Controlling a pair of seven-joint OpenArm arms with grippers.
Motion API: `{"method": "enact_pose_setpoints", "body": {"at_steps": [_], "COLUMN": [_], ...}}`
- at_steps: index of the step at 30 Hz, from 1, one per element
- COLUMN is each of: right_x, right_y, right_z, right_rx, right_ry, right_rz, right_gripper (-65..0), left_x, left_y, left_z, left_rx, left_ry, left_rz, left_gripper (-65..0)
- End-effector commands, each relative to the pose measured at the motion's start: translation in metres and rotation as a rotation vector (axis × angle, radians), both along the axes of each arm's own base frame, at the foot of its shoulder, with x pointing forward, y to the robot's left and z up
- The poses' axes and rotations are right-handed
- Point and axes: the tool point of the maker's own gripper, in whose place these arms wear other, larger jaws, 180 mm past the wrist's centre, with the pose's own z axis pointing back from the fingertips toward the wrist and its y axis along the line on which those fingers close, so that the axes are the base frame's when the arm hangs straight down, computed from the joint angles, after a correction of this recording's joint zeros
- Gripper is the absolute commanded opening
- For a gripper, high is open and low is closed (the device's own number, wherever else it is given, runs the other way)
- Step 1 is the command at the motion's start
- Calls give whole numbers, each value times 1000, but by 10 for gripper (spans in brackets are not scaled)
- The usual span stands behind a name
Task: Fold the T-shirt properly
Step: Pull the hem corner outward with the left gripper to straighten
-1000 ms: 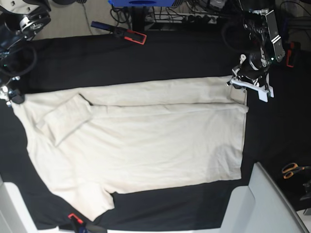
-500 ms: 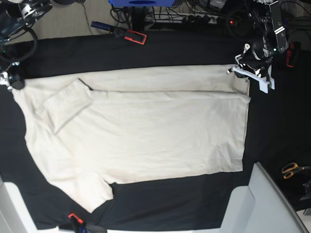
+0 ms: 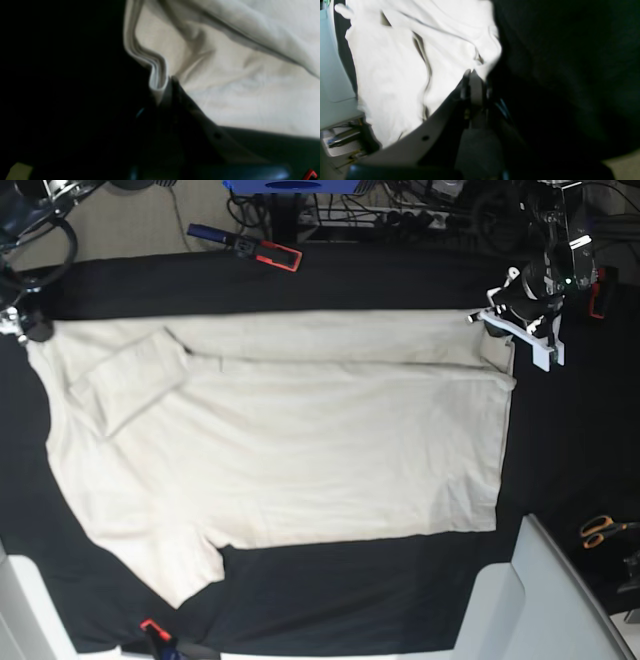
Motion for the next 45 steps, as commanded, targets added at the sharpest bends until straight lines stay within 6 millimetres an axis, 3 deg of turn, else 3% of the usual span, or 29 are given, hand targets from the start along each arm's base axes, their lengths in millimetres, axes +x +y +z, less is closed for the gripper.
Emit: {"method": "enact_pose_setpoints", "body": {"at_steps": [1, 4, 8, 11, 25, 37, 43, 45], "right_x": [12, 16, 10, 7, -19, -21, -21, -21], "right_y": [-23, -24, -20, -11, -13, -12, -12, -12], "right_z": [22, 33, 31, 26, 26, 23, 23, 23], "right_rx": [-75, -112, -99, -80, -124, -117, -114, -113], "right_ry": [-57, -75, -47, -39, 5, 8, 11, 12], "right_rz": [-5, 3, 28, 30, 34, 31, 31, 28], "right_gripper": [-650, -650, -650, -650, -650, -650, -635, -572], "left_x": [4, 3, 3, -4, -25, -30, -34, -34], "left_y": [10, 11, 11, 14, 15, 15, 29, 33], "left_z": [10, 15, 23, 22, 15, 14, 12, 15], "left_rx": [32, 45, 58, 63, 65, 65, 118, 157], "left_ry": [-18, -26, -41, -29, 12, 22, 50, 51], "left_rz": [-14, -29, -45, -40, -36, -36, 40, 41], "left_gripper": [-650, -650, -650, -650, -650, -650, -650, -650]}}
